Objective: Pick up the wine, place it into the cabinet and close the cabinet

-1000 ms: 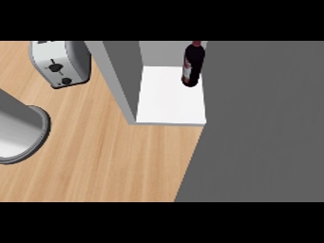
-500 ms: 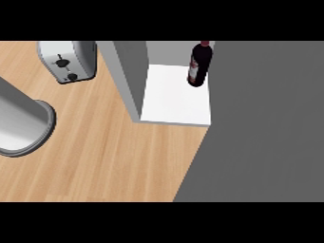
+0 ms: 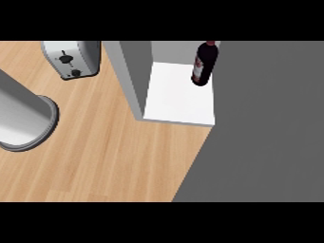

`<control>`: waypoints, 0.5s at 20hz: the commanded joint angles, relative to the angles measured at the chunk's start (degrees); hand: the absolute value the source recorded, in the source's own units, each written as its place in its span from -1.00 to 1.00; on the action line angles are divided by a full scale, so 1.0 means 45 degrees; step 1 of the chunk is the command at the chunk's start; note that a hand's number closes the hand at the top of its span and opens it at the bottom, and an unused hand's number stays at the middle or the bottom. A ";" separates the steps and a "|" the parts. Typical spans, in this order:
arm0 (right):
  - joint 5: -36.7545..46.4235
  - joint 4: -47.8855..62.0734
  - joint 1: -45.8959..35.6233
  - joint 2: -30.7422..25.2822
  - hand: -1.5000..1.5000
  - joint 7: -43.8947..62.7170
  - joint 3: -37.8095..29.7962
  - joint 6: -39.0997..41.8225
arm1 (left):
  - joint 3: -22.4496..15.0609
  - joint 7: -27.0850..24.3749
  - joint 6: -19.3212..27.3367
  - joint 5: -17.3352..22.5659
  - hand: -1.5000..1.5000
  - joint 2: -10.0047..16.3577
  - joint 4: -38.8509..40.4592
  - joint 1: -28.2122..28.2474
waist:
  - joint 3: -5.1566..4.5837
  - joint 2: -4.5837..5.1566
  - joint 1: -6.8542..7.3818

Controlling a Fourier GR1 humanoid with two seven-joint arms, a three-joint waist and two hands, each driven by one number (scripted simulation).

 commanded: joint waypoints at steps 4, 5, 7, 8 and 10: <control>0.0976 0.1752 -0.1243 0.2006 1.00 0.0159 -0.0030 -0.1675 | -0.0047 0.0030 -0.0334 -0.0034 1.00 0.0037 -0.0029 -0.0107 | -0.0029 0.0171 0.0285; 0.0925 0.1694 -0.1253 0.2007 1.00 0.0229 -0.0082 -0.1561 | 0.0062 -0.0050 -0.0335 -0.0054 1.00 0.0060 0.0020 -0.0134 | -0.0053 0.0173 0.0437; 0.0795 0.1879 -0.1195 0.2009 1.00 0.0197 -0.0487 -0.1646 | 0.0052 -0.0003 -0.0470 -0.0068 1.00 0.0126 -0.0016 -0.0211 | -0.0041 0.0291 0.0459; 0.0899 0.1926 -0.1260 0.2010 1.00 0.0201 -0.0553 -0.1493 | 0.0046 -0.0034 -0.0564 -0.0050 1.00 0.0108 0.0069 -0.0182 | -0.0068 0.0301 0.0581; 0.0904 0.2001 -0.1427 0.2014 1.00 0.0136 -0.0908 -0.1488 | 0.0000 -0.0011 -0.0582 -0.0126 1.00 0.0124 -0.0077 -0.0289 | -0.0048 0.0346 0.0616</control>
